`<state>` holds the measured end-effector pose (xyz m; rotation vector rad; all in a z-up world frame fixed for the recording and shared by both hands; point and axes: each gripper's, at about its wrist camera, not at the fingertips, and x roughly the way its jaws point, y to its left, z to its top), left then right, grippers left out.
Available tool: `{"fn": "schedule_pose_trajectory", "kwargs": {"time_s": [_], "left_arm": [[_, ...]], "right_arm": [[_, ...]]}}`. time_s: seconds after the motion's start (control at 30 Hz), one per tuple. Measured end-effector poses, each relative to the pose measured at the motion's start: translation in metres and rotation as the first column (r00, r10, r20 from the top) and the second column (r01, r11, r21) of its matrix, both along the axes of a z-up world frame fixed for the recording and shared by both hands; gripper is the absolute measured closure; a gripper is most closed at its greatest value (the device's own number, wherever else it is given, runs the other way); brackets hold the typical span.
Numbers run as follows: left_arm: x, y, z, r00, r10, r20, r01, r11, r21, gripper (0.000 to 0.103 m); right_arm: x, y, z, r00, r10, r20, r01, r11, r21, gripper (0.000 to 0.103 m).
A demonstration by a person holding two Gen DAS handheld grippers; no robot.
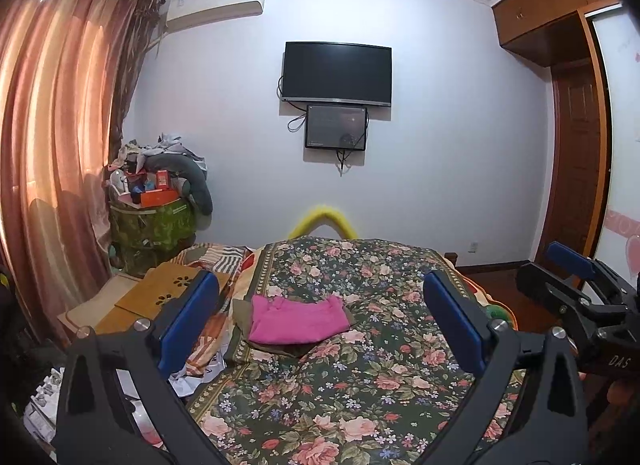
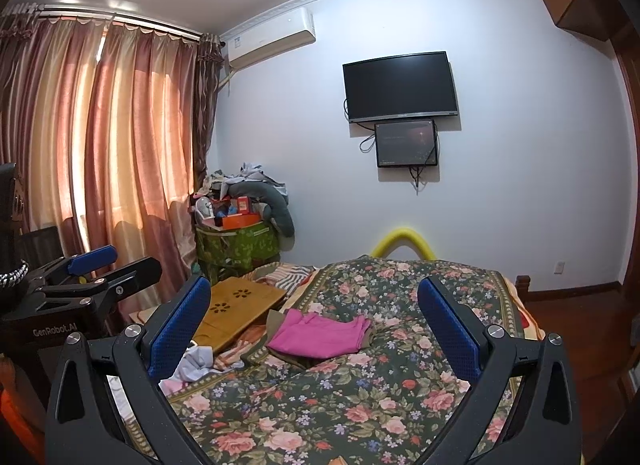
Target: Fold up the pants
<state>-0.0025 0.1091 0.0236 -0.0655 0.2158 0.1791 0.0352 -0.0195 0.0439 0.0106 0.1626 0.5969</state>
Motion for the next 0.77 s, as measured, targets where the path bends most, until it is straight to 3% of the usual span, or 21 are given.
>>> {"fn": "schedule_pose_trajectory", "kwargs": {"time_s": [0.77], "left_arm": [[0.006,-0.009,-0.004,1.0,-0.02,-0.021,0.021,1.0,0.014,0.0]], "right_arm": [[0.005,-0.006,-0.003,1.0,-0.008,-0.012,0.008,1.0,0.001,0.0]]}}
